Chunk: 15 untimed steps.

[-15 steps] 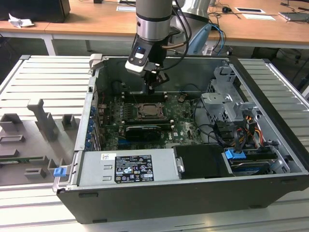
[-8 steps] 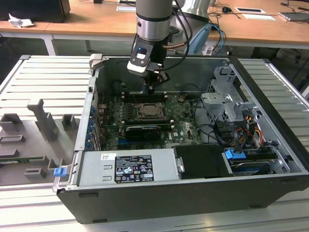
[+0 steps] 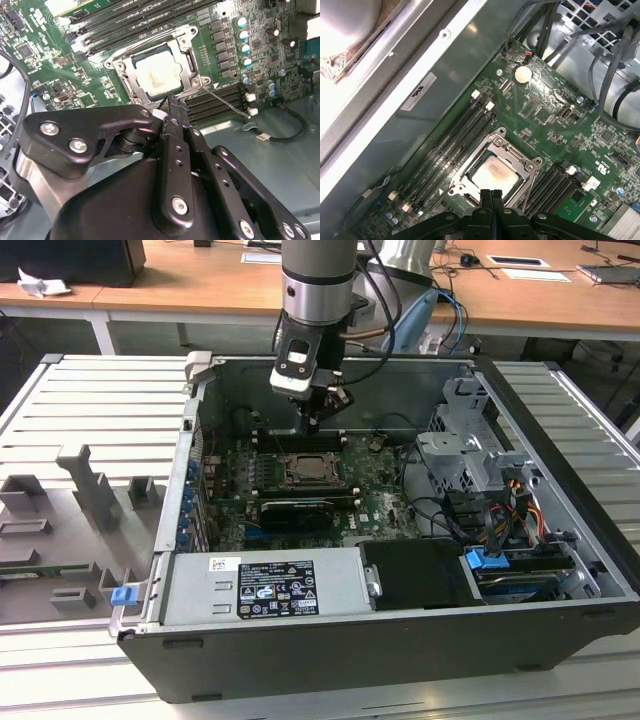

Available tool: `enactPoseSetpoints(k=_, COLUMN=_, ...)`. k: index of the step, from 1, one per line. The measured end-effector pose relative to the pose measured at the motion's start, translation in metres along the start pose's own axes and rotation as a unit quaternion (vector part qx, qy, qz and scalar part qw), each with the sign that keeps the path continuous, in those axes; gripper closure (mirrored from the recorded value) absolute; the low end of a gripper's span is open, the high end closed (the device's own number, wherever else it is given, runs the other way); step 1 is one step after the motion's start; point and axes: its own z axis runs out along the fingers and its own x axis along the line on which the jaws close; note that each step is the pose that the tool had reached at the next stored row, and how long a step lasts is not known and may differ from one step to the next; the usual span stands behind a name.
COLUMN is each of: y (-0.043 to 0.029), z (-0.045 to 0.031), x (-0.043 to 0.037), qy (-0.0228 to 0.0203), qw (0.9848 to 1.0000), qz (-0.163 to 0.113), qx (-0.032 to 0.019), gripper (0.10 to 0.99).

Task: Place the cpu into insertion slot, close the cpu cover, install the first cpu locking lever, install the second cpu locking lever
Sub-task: 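Install the first cpu locking lever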

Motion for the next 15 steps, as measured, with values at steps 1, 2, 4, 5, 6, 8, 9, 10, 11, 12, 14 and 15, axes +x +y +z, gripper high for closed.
enactPoseSetpoints(k=1, y=0.0, z=0.0, x=0.0, qy=0.0002, qw=1.0, qz=-0.006, qx=0.0001, gripper=0.98)
enactPoseSetpoints(k=2, y=0.0, z=0.0, x=0.0, qy=0.0004, qw=1.0, qz=-0.01, qx=0.0002, gripper=0.98)
enactPoseSetpoints(k=4, y=0.0, z=0.0, x=0.0, qy=0.0007, qw=0.9998, qz=-0.02, qx=0.0004, gripper=0.98)
enactPoseSetpoints(k=5, y=0.0, z=0.0, x=0.0, qy=0.0008, qw=0.9997, qz=-0.023, qx=0.0005, gripper=0.98)
enactPoseSetpoints(k=6, y=0.0, z=0.0, x=0.0, qy=0.001, qw=0.9996, qz=-0.028, qx=0.0006, gripper=0.98)
enactPoseSetpoints(k=8, y=-0.0001, z=0.0001, x=0.0001, qy=0.0015, qw=0.9992, qz=-0.041, qx=0.0008, gripper=0.98)
enactPoseSetpoints(k=9, y=-0.0001, z=0.0002, x=0.0001, qy=0.0018, qw=0.9988, qz=-0.049, qx=0.0009, gripper=0.98)
enactPoseSetpoints(k=10, y=-0.0002, z=0.0002, x=0.0001, qy=0.0021, qw=0.9983, qz=-0.059, qx=0.0011, gripper=0.98)
enactPoseSetpoints(k=11, y=-0.0002, z=0.0003, x=0.0001, qy=0.0025, qw=0.9977, qz=-0.068, qx=0.0013, gripper=0.98)
enactPoseSetpoints(k=12, y=-0.0002, z=0.0005, x=0.0001, qy=0.0031, qw=0.9964, qz=-0.084, qx=0.0016, gripper=0.98)
enactPoseSetpoints(k=14, y=-0.0002, z=0.0008, x=0.0001, qy=0.0038, qw=0.9946, qz=-0.104, qx=0.002, gripper=0.98)
enactPoseSetpoints(k=15, y=-0.0002, z=0.0009, x=0.0001, qy=0.0042, qw=0.9932, qz=-0.117, qx=0.0023, gripper=0.98)
